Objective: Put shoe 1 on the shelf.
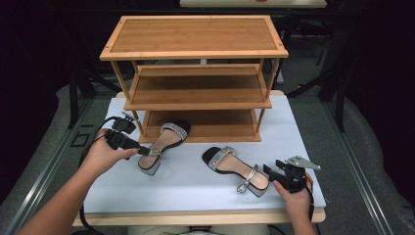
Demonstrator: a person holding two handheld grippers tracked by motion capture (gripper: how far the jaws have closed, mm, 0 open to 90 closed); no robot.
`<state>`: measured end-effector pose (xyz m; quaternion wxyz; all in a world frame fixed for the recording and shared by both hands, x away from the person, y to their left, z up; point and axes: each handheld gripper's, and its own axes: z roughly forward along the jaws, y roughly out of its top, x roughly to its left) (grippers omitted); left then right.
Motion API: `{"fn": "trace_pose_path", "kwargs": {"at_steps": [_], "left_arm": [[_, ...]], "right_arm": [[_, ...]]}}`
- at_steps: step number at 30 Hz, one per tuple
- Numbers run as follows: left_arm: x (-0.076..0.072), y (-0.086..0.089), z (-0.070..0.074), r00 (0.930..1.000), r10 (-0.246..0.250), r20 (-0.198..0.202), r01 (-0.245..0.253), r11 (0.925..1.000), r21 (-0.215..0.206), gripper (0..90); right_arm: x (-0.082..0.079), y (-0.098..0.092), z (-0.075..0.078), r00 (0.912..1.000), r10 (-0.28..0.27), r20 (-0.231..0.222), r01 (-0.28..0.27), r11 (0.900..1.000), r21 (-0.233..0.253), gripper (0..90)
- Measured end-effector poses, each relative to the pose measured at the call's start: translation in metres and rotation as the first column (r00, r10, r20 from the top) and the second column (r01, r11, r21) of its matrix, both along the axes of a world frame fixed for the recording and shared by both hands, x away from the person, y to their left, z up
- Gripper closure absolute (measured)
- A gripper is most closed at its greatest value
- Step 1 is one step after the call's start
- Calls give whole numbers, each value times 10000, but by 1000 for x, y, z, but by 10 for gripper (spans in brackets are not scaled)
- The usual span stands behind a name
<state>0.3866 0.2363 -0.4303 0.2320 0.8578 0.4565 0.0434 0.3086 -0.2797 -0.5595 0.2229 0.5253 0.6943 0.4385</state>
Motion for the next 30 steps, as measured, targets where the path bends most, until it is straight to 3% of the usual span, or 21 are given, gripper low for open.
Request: {"fn": "trace_pose_path", "kwargs": {"at_steps": [1,5,7,8,13,14,18,21,23,24,26,30], "left_arm": [[-8,11,-5,9998,-111,138,113,9998,-176,371],[-16,26,-17,9992,-304,248,311,9992,-250,369],[-23,33,-33,9983,-506,279,516,9980,-358,361],[-23,33,-33,9983,-506,279,516,9980,-358,358],[-27,30,-66,9939,-1047,354,1063,9933,-458,359],[-27,30,-66,9939,-1047,354,1063,9933,-458,360],[-24,23,-89,9890,-1262,774,1307,9898,-568,375],[-21,21,-96,9858,-1368,971,1432,9877,-627,374],[-19,19,-102,9766,-1566,1470,1668,9842,-594,363],[-19,19,-102,9766,-1566,1470,1668,9842,-594,365],[-18,16,-104,9700,-1680,1757,1830,9804,-729,380],[-23,9,-103,9694,-1732,1738,1881,9794,-729,389]], "right_arm": [[0,1,0,10000,6,-18,-6,10000,11,406],[0,2,0,10000,48,-77,-49,10000,-55,406],[0,2,0,10000,29,-85,-30,10000,-54,406],[0,2,0,10000,29,-85,-30,10000,-54,406],[0,3,-1,9999,41,-120,-42,9999,-97,406],[0,3,-1,9999,41,-120,-42,9999,-97,406],[1,3,-2,10000,16,-16,-16,10000,-6,406],[1,3,-2,10000,37,-40,-37,10000,-11,406],[1,2,-1,9999,60,-161,-61,9999,-85,406],[1,2,-1,9998,58,-169,-59,9999,-85,405],[1,2,-2,9998,76,-182,-78,9999,-80,406],[1,2,-2,9998,73,-199,-75,9999,-82,406]]}}
